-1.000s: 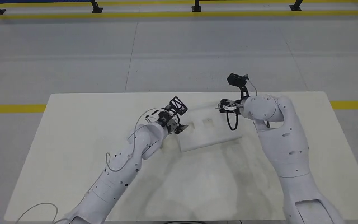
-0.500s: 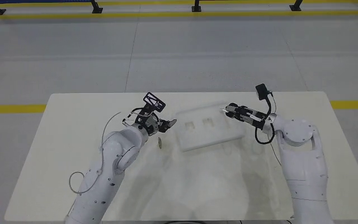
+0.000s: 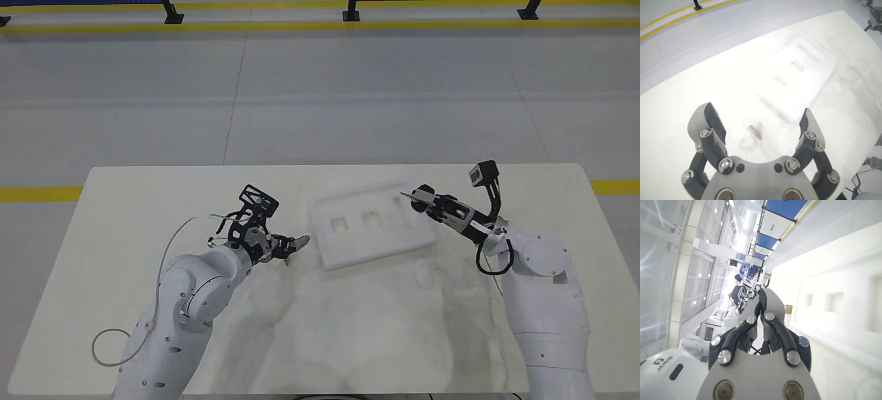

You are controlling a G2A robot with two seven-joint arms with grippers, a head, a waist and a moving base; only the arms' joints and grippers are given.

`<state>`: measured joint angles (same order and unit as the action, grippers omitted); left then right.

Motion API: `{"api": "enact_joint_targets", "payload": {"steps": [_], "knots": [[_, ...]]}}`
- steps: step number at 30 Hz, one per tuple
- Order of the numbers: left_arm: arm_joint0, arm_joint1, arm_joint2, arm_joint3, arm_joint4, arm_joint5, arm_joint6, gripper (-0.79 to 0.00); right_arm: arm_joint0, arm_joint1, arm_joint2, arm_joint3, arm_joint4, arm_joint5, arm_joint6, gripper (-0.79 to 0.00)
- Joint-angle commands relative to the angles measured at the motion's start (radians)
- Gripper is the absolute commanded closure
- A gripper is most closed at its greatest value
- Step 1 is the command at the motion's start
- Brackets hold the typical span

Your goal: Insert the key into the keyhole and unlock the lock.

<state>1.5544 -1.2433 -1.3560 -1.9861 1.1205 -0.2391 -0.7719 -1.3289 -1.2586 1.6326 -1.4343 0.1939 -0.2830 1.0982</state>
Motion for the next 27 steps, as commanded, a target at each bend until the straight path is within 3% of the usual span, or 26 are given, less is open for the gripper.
{"api": "enact_joint_targets", "payload": {"steps": [1, 16, 27], "knots": [[-0.001, 0.000, 0.000, 0.000, 0.001, 0.000, 0.000, -0.785, 0.003, 0.001, -0.004, 0.006, 0.001, 0.002, 0.006, 0.000], [0.000, 0.001, 0.001, 0.011, -0.004, 0.013, 0.000, -0.785, 0.003, 0.001, -0.004, 0.006, 0.001, 0.002, 0.006, 0.000], [-0.053, 0.000, 0.010, 0.015, -0.175, 0.209, -0.314, -0.785, 0.003, 0.001, -0.004, 0.006, 0.001, 0.002, 0.006, 0.000]]}}
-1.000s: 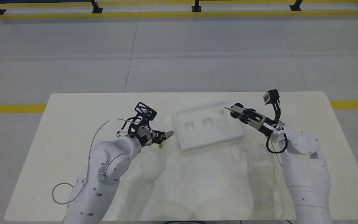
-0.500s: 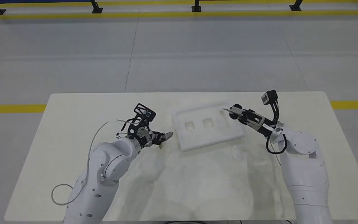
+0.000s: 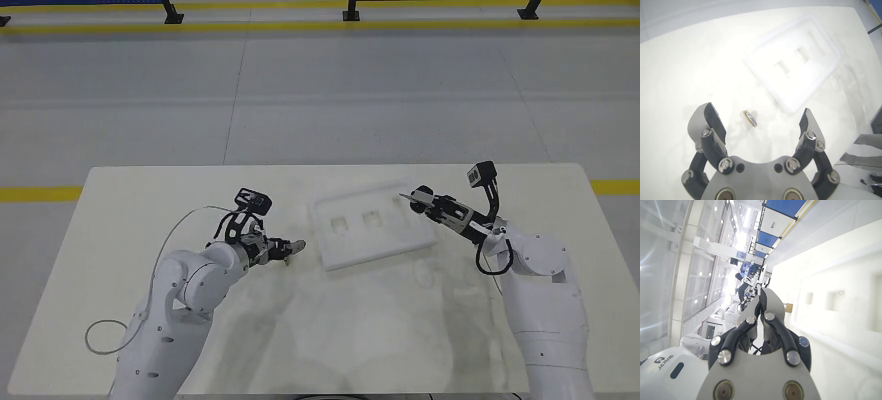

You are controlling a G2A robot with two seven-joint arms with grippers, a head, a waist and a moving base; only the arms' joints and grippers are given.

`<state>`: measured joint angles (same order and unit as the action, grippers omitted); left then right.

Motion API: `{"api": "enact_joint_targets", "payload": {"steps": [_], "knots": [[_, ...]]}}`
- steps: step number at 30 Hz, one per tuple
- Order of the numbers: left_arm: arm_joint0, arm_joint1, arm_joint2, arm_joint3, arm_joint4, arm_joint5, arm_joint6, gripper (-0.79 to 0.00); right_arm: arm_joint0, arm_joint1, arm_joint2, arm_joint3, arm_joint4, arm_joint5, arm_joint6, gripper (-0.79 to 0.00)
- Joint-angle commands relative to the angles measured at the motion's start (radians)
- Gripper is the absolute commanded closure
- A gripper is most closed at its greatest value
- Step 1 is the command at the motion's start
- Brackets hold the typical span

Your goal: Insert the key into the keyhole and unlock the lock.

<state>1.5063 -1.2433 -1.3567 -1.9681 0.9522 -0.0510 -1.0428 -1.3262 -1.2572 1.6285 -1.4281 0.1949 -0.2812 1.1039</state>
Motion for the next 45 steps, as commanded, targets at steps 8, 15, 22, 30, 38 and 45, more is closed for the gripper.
{"api": "enact_joint_targets", "payload": {"steps": [8, 15, 22, 30, 38, 45], "knots": [[-0.056, -0.001, 0.094, 0.063, 0.068, 0.098, -0.129, -0.785, 0.000, 0.000, 0.000, 0.000, 0.000, 0.000, 0.000, 0.000], [-0.097, -0.002, 0.129, 0.138, 0.086, 0.105, -0.135, -0.785, 0.000, 0.000, 0.000, 0.000, 0.000, 0.000, 0.000, 0.000], [-0.127, -0.002, 0.143, 0.182, 0.084, 0.108, -0.122, -0.785, 0.000, 0.000, 0.000, 0.000, 0.000, 0.000, 0.000, 0.000], [-0.134, 0.000, 0.152, 0.204, 0.090, 0.112, -0.116, -0.363, 0.000, 0.000, 0.000, 0.000, 0.000, 0.000, 0.000, 0.000], [-0.135, 0.003, 0.160, 0.220, 0.088, 0.112, -0.120, -0.305, 0.000, 0.000, 0.000, 0.000, 0.000, 0.000, 0.000, 0.000], [-0.140, 0.004, 0.166, 0.230, 0.089, 0.117, -0.111, -0.308, 0.000, 0.000, 0.000, 0.000, 0.000, 0.000, 0.000, 0.000]]}}
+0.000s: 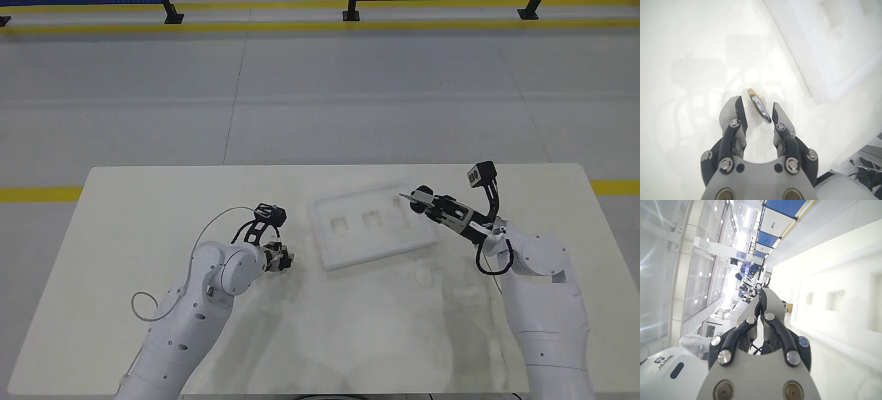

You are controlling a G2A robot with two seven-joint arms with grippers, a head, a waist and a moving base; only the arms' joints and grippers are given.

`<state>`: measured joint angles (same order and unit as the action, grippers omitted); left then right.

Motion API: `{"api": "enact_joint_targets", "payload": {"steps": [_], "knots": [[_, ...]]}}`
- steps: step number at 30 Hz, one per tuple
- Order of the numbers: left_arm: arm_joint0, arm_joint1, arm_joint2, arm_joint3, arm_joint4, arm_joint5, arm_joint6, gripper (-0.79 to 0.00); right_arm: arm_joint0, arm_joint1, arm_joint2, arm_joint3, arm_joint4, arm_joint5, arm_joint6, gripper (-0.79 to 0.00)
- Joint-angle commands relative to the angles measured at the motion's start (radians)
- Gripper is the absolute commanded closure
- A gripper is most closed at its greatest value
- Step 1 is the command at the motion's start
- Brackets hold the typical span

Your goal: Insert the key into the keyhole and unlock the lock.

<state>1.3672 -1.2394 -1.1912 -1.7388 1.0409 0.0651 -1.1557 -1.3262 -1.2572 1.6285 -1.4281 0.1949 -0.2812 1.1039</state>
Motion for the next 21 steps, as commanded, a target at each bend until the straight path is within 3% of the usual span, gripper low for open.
{"api": "enact_joint_targets", "payload": {"steps": [1, 8, 14, 18, 21], "knots": [[-0.001, 0.000, 0.001, 0.001, 0.000, 0.003, 0.003, -0.308, 0.000, 0.000, 0.000, 0.000, 0.000, 0.000, 0.000, 0.000], [-0.005, 0.003, 0.001, -0.003, 0.002, 0.008, 0.007, -0.299, 0.000, 0.000, 0.000, 0.000, 0.000, 0.000, 0.000, 0.000], [-0.007, 0.006, -0.002, -0.005, 0.008, 0.009, 0.008, -0.182, 0.000, 0.000, 0.000, 0.000, 0.000, 0.000, 0.000, 0.000], [-0.007, 0.007, -0.001, -0.006, 0.011, 0.008, 0.008, 0.000, 0.000, 0.000, 0.000, 0.000, 0.000, 0.000, 0.000, 0.000], [-0.007, 0.008, 0.000, -0.008, 0.013, 0.008, 0.010, 0.000, 0.000, 0.000, 0.000, 0.000, 0.000, 0.000, 0.000, 0.000]]}}
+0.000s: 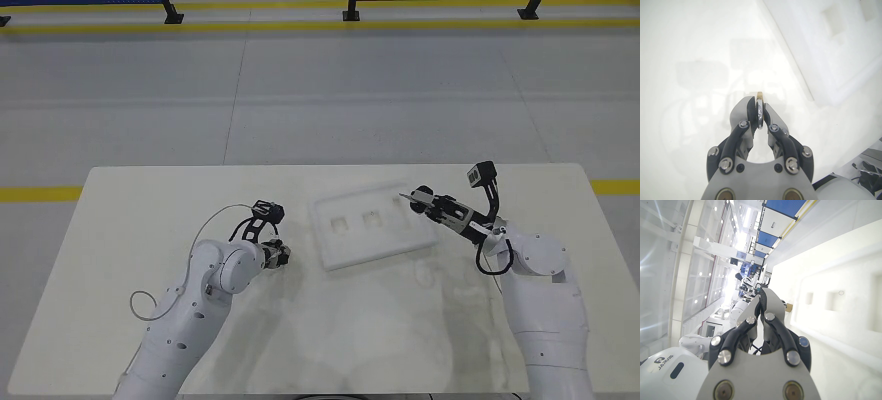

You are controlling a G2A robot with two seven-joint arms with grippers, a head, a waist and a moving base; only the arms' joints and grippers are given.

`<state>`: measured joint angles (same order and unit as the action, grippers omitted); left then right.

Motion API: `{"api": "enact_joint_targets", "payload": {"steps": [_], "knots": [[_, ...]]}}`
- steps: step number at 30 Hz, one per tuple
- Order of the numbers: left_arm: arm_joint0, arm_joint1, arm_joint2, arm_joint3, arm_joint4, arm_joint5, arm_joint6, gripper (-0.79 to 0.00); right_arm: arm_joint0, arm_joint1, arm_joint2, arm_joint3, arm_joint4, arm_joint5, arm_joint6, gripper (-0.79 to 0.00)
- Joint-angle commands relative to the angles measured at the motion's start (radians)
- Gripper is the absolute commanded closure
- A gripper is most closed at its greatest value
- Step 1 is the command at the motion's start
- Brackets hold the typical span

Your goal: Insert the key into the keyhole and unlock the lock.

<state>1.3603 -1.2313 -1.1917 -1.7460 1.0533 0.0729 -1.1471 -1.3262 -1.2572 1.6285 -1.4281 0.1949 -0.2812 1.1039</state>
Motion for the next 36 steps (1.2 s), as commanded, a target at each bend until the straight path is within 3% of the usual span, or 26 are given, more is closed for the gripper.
{"api": "enact_joint_targets", "payload": {"steps": [1, 23, 36], "knots": [[0.000, 0.001, 0.001, -0.001, 0.001, -0.001, 0.002, 0.000, 0.000, 0.000, 0.000, 0.000, 0.000, 0.000, 0.000, 0.000], [0.013, 0.009, -0.029, -0.070, -0.040, 0.001, 0.049, 0.000, -0.026, 0.009, -0.016, -0.034, 0.013, 0.009, -0.038, 0.000], [0.079, -0.003, -0.141, -0.149, -0.616, 0.013, 0.185, 0.000, -0.045, 0.028, -0.028, -0.046, 0.130, -0.052, 0.100, 0.000]]}}
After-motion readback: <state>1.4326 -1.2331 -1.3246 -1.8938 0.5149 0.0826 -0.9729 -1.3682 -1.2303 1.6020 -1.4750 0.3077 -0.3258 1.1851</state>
